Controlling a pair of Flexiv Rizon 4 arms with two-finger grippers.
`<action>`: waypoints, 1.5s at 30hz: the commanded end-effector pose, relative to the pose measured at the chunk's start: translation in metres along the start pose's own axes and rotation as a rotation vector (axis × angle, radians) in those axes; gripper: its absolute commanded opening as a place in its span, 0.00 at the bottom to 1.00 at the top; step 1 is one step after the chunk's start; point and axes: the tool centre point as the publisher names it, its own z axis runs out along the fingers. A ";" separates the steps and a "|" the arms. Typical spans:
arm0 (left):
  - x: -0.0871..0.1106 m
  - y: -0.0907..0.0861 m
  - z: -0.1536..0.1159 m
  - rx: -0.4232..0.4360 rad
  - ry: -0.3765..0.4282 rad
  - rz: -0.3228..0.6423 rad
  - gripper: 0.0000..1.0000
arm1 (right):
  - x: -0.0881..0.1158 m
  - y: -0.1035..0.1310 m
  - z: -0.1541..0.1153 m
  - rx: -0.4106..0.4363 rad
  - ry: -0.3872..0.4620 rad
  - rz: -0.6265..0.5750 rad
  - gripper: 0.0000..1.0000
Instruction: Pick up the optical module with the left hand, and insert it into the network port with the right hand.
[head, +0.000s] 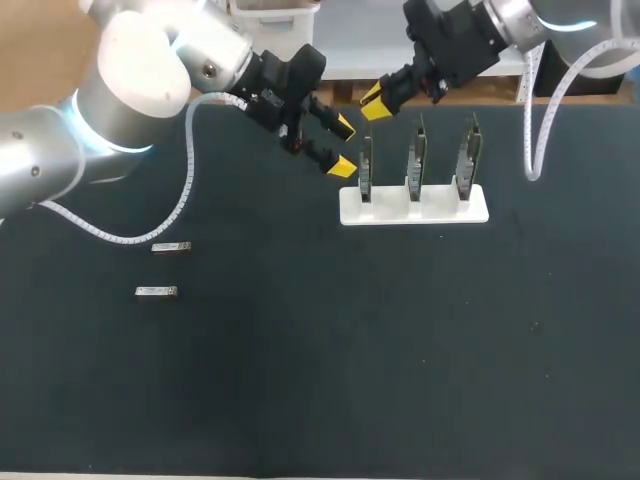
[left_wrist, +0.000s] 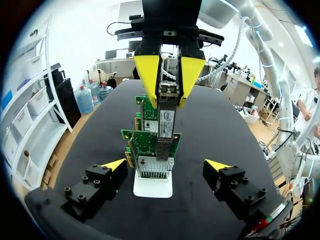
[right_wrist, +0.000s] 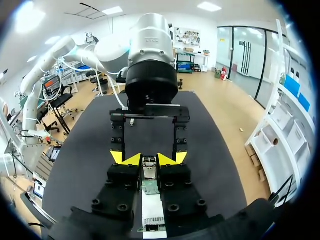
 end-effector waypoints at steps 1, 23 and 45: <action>-0.001 0.001 0.000 0.002 0.004 -0.002 1.00 | 0.001 -0.003 0.002 -0.006 0.004 0.004 0.00; -0.001 0.001 0.000 0.002 0.004 -0.002 1.00 | -0.006 -0.001 -0.004 -0.024 -0.035 0.018 0.00; -0.001 0.001 0.000 0.002 0.004 -0.002 1.00 | 0.001 -0.007 0.010 -0.042 -0.009 0.024 0.00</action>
